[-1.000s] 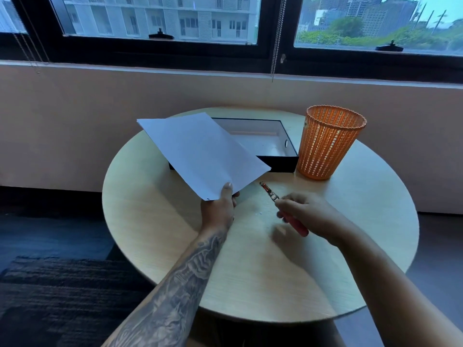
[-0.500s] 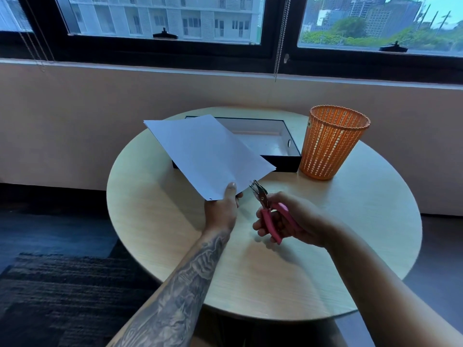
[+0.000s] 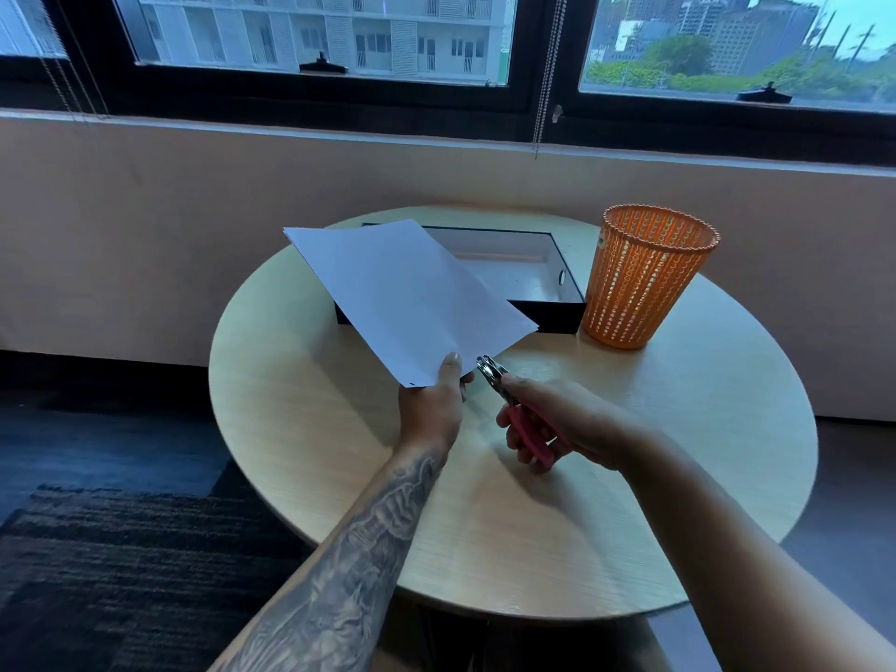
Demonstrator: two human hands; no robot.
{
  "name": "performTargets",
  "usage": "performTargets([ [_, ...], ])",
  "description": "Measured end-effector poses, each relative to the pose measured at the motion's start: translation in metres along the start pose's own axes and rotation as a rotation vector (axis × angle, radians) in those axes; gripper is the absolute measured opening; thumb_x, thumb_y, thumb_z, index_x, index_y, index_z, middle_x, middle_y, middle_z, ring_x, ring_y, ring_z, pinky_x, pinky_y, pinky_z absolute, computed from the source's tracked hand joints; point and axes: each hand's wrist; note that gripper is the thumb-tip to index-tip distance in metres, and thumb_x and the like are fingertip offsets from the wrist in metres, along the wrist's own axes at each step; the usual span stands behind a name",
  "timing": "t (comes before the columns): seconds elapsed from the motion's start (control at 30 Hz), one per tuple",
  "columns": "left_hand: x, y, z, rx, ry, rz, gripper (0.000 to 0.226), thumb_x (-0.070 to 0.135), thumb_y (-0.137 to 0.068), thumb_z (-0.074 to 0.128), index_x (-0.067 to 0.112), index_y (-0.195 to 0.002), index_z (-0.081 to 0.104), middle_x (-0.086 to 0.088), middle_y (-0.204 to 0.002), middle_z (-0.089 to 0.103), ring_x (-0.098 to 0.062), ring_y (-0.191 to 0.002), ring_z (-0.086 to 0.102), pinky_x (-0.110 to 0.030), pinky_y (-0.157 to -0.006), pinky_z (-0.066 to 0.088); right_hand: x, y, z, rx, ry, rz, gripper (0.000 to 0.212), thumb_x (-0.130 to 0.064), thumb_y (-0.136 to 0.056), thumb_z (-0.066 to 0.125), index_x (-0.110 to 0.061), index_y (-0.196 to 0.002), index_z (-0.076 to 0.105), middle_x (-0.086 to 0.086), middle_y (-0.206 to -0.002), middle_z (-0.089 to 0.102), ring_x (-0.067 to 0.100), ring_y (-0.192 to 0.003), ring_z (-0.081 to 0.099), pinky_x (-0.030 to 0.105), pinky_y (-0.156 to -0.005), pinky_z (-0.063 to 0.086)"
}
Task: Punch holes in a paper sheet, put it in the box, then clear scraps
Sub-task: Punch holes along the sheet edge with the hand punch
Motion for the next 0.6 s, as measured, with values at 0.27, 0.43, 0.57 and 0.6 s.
performTargets([
  [0.27, -0.0044, -0.0032, -0.0001, -0.009, 0.014, -0.009, 0.024, 0.031, -0.093, 0.062, 0.01, -0.084, 0.069, 0.007, -0.056, 0.053, -0.011, -0.044, 0.044, -0.028, -0.048, 0.035, -0.0014, -0.0063, 0.0064, 0.02, 0.014, 0.013, 0.065, -0.058, -0.098, 0.049, 0.004, -0.102, 0.069, 0.014, -0.075, 0.066, 0.029, -0.063, 0.065, 0.037, -0.059, 0.055],
  [0.43, -0.0059, -0.0039, -0.0004, -0.02, 0.003, 0.013, 0.025, 0.034, -0.094, 0.062, 0.012, -0.093, 0.073, 0.013, -0.061, 0.059, -0.005, -0.05, 0.05, -0.022, -0.049, 0.038, -0.0001, -0.007, 0.0073, 0.051, 0.041, 0.003, 0.061, -0.06, -0.097, 0.05, -0.002, -0.093, 0.068, 0.011, -0.072, 0.064, 0.026, -0.058, 0.061, 0.032, -0.051, 0.05],
  [0.57, -0.0061, -0.0039, 0.0001, -0.03, -0.022, 0.009, 0.023, 0.035, -0.094, 0.061, 0.016, -0.083, 0.07, 0.013, -0.056, 0.057, -0.009, -0.049, 0.048, -0.025, -0.049, 0.037, 0.0003, -0.0079, 0.0072, 0.06, 0.052, 0.006, 0.062, -0.061, -0.097, 0.049, -0.003, -0.092, 0.067, 0.011, -0.071, 0.063, 0.025, -0.058, 0.059, 0.031, -0.049, 0.048],
  [0.6, -0.0064, -0.004, 0.0005, -0.028, -0.026, 0.01, 0.025, 0.037, -0.093, 0.062, 0.015, -0.086, 0.071, 0.013, -0.058, 0.058, -0.01, -0.051, 0.05, -0.024, -0.049, 0.038, 0.0002, -0.0084, 0.0071, 0.067, 0.057, 0.006, 0.061, -0.061, -0.097, 0.049, -0.003, -0.092, 0.067, 0.011, -0.071, 0.062, 0.025, -0.058, 0.058, 0.03, -0.048, 0.047],
])
Point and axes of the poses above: each hand's wrist, its own y-axis away from the middle knuckle, its own z-axis out of the palm, x = y × z
